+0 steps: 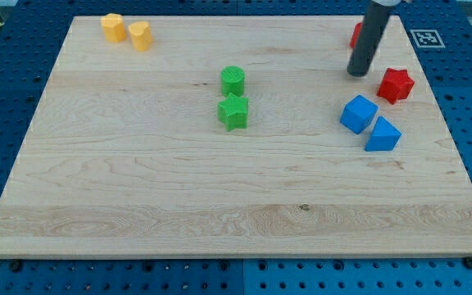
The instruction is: Move the red circle into the red star
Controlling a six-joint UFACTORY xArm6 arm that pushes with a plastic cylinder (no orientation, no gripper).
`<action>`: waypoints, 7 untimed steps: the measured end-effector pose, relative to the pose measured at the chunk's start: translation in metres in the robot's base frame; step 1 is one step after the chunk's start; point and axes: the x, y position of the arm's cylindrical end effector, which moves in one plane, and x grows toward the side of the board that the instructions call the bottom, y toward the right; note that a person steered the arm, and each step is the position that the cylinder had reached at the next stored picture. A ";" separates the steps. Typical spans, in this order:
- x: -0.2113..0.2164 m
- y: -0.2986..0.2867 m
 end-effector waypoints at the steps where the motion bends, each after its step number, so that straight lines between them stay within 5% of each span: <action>1: -0.043 -0.013; 3: -0.117 -0.015; 7: -0.057 0.030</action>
